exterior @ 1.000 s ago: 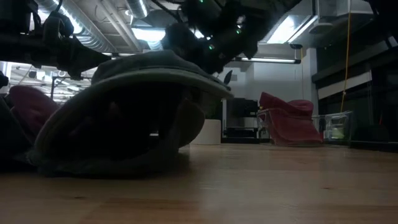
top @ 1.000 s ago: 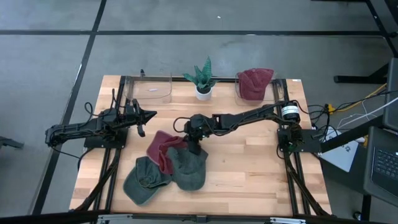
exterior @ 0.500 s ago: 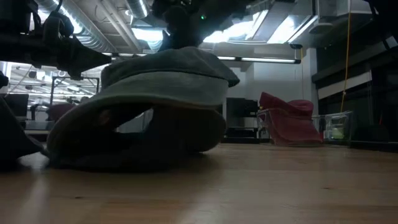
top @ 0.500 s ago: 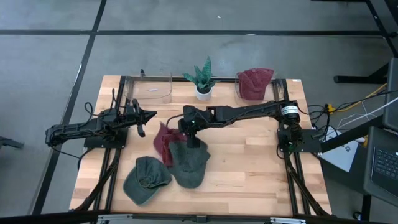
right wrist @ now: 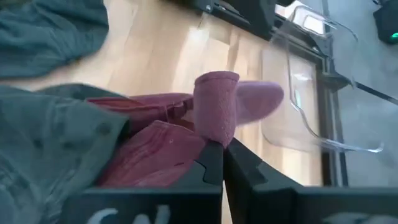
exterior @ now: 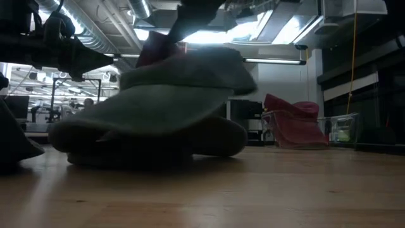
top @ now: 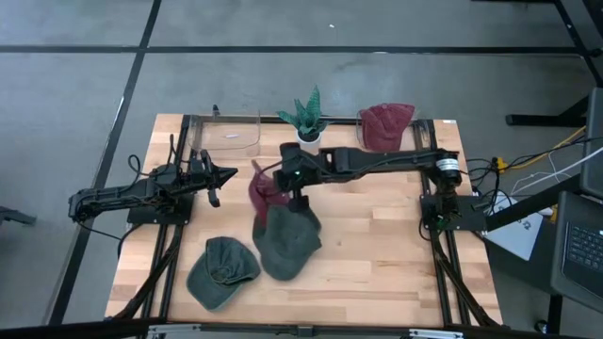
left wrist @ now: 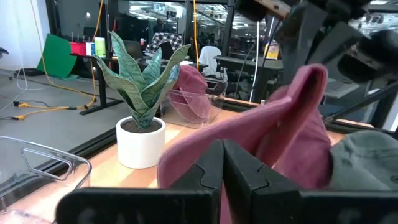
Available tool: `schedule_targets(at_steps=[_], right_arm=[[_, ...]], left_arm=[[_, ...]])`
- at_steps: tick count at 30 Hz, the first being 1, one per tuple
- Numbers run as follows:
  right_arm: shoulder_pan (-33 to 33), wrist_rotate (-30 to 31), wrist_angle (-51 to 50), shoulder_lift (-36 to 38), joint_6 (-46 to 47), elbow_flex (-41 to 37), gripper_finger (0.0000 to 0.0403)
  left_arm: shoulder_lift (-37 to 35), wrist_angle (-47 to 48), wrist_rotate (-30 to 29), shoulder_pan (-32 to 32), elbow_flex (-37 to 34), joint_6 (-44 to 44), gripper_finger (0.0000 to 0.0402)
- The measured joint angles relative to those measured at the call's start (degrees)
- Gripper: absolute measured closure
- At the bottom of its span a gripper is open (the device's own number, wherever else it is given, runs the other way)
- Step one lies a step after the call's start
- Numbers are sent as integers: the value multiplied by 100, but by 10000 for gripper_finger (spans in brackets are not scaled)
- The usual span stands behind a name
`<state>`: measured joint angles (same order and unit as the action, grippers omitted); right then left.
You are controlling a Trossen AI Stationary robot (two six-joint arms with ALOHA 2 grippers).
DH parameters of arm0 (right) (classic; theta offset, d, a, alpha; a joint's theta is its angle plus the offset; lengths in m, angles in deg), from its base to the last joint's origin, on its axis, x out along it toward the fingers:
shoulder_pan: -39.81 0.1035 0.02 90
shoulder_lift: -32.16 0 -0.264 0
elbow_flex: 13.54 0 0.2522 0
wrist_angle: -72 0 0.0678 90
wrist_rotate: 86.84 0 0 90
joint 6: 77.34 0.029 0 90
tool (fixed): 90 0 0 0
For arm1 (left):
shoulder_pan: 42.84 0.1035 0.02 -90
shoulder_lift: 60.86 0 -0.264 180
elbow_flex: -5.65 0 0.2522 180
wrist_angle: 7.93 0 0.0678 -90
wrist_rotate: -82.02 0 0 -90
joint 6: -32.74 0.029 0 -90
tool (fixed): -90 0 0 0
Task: Pick & Place hat
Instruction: Put the red cap into the right transparent bin
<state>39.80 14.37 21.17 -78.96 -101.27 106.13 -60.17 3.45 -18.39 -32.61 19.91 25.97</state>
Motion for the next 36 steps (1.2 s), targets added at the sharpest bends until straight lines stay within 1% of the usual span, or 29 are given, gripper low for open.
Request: schedule_targets(at_steps=[2,7,11,17,20,22,24,26,32,34,36], right_arm=[[-19,123,-247,98,-204,2,402],[-85,692,-762,424,-836,2,402],[-157,896,-1165,705,-1206,2,402],[-209,892,-2156,1092,-1330,2,402],[-206,809,-2830,1269,-1709,2,402],[-206,471,-3340,1393,-1980,2,402],[-206,81,-3731,1534,-2062,-48,401],[-203,-73,-3904,1714,-2054,-240,401],[-208,20,-3845,2453,-1962,-1291,400],[-210,118,-3715,2738,-1966,-1719,400],[-241,424,-3527,3016,-2062,-2161,399]], left_arm=[[0,1,-1,1,0,0,398],[0,-1,0,0,0,0,398],[0,0,-1,-1,1,0,398],[0,0,0,-1,1,0,397],[0,-1,0,-1,1,0,398],[0,1,0,0,1,0,397],[0,0,0,-1,1,0,398],[0,1,0,0,-1,0,397],[0,1,0,1,1,0,398],[0,-1,0,1,1,0,398],[0,-1,0,1,-1,0,398]])
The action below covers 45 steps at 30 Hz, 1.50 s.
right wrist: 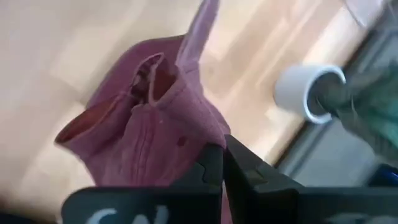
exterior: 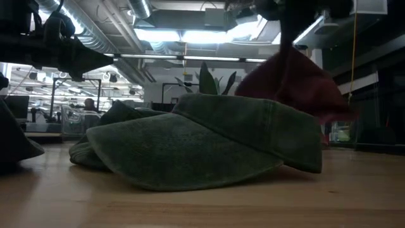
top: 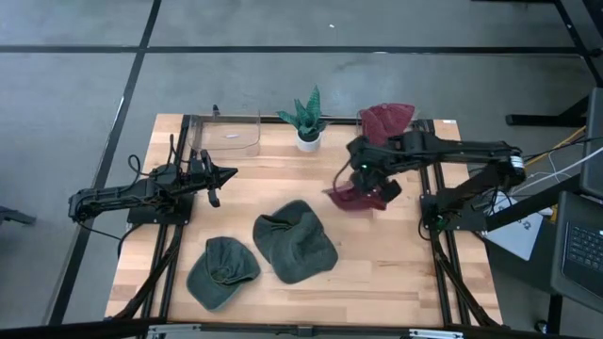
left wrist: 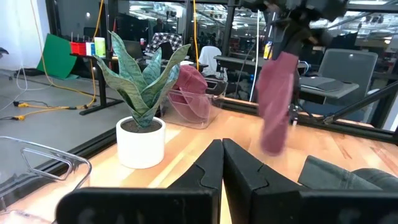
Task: Pick & Place hat
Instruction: Put the red cap into the right transparent bin
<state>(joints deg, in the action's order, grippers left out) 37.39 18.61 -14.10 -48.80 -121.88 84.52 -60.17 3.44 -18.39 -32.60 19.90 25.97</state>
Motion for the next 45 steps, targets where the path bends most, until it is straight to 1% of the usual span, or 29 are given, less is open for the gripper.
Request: schedule_targets(at_steps=[4,6,9,12,17,26,30,35,41,45], right_arm=[[-139,905,381,516,-422,-765,399],[-188,1242,545,717,-508,-1061,399],[-199,1304,656,941,-405,-1419,399],[-65,1261,770,1079,-56,-1752,398],[252,908,994,1112,538,-2227,398],[678,-138,1744,1113,1771,-2748,398],[789,-525,2063,1083,2001,-2802,398],[864,-816,2353,1054,2390,-2840,398],[868,-1359,2660,840,3418,-2840,398],[868,-1717,2872,635,3907,-2840,398]], left_arm=[[0,2,0,-1,1,0,397],[0,2,0,0,2,0,398],[0,0,0,-2,0,0,397],[0,1,0,0,2,0,398],[0,2,0,-2,2,0,398],[1,1,0,-1,2,0,398],[0,1,0,0,0,0,398],[0,2,0,-1,1,0,398],[0,2,0,-2,0,0,397],[0,2,0,0,2,0,398]])
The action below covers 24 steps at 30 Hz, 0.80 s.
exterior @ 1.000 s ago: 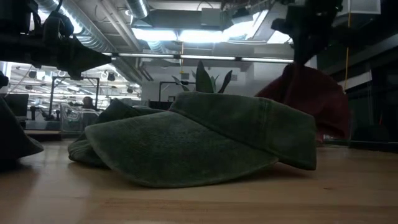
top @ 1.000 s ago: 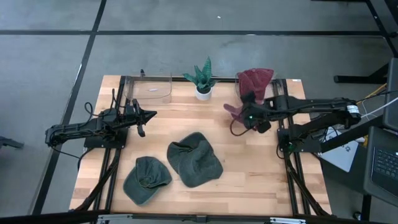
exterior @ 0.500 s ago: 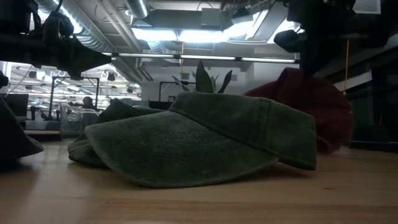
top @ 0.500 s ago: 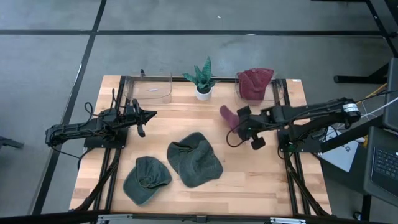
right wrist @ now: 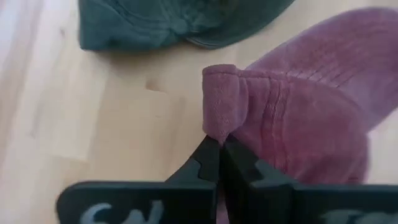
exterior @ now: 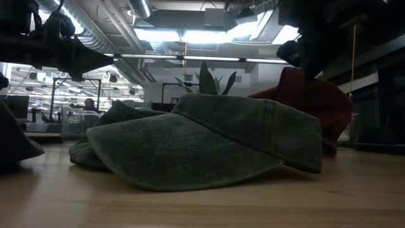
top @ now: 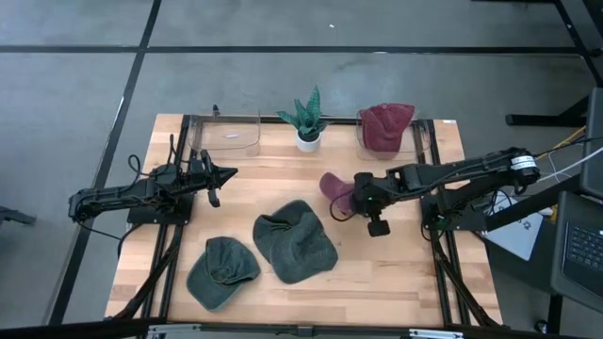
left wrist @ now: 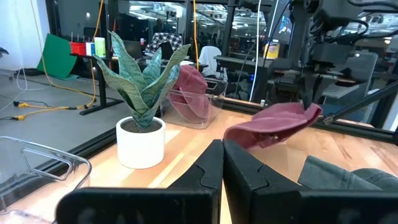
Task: Pick & Place hat
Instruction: Put the red cap into the right transparent bin
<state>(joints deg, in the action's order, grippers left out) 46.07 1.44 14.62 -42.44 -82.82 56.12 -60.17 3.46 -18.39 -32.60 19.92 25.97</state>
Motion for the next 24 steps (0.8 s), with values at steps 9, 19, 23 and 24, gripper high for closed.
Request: schedule_targets(at_steps=[9,19,23,24], right_arm=[[76,-456,262,-339,863,0,365],[264,-608,285,-513,1512,0,288],[262,-610,407,-530,2477,0,264],[262,-606,454,-530,2753,0,259]], left_arm=[[1,-1,0,-1,-1,0,398],[0,0,0,0,-1,0,397],[1,-1,0,0,-2,0,398],[0,0,0,-2,-1,0,397]])
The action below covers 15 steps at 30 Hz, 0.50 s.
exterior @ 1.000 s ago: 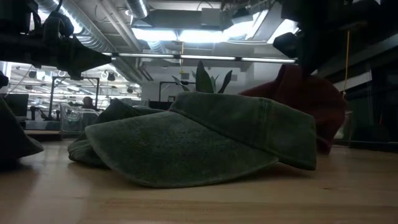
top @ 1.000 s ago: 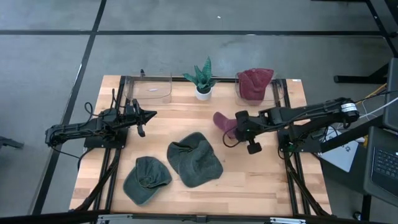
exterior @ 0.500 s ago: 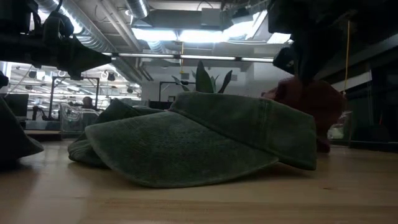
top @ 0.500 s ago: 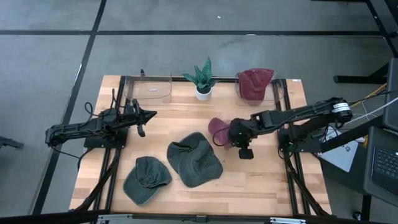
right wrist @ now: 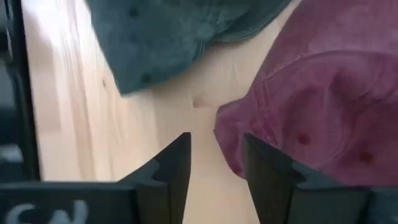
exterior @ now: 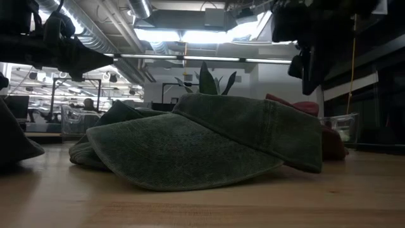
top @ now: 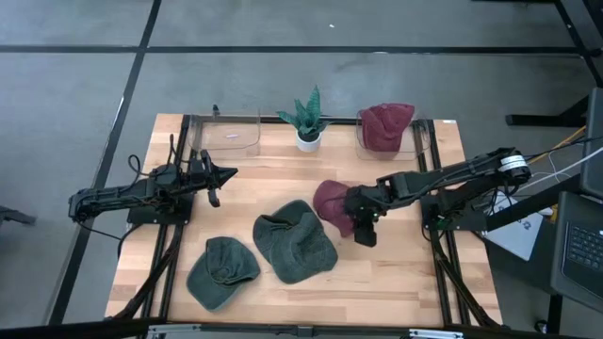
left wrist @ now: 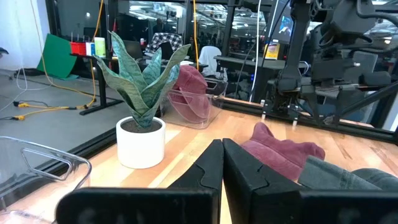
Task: Pick & Place hat
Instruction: Put the red cap into the right transparent bin
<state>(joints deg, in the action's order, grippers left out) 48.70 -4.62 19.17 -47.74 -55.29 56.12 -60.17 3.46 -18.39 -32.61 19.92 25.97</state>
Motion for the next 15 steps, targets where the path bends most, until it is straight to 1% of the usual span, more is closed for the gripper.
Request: schedule_targets(at_steps=[6,8,10,15], right_arm=[[-166,20,-114,0,2187,0,237],[-209,132,-239,0,2582,0,231],[-214,446,-478,49,2973,0,224],[-214,1272,-1114,276,4290,-1,212]], left_arm=[[0,0,0,1,1,0,398],[0,-1,0,1,0,0,398],[0,-2,0,2,-1,0,398],[0,0,0,1,-1,0,398]])
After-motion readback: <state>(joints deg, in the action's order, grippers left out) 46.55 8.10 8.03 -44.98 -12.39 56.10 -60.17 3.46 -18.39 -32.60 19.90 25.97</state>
